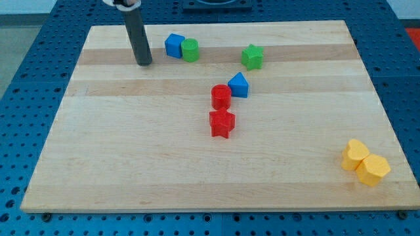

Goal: Slide the blue cube to the center

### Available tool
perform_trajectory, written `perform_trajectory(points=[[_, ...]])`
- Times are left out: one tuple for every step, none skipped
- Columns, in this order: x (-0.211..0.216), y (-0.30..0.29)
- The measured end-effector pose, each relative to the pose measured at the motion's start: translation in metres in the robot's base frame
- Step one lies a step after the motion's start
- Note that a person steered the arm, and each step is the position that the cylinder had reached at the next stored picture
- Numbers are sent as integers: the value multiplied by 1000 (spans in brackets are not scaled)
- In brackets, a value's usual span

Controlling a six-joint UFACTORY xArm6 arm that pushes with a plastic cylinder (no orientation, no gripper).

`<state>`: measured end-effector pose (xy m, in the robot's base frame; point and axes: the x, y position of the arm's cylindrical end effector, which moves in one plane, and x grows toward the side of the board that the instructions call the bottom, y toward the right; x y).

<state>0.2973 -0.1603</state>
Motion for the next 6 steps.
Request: perform_trajectory(points=[[-45, -1], [-76, 16], [-80, 51], [-79, 63], [-64, 63], [-43, 63]])
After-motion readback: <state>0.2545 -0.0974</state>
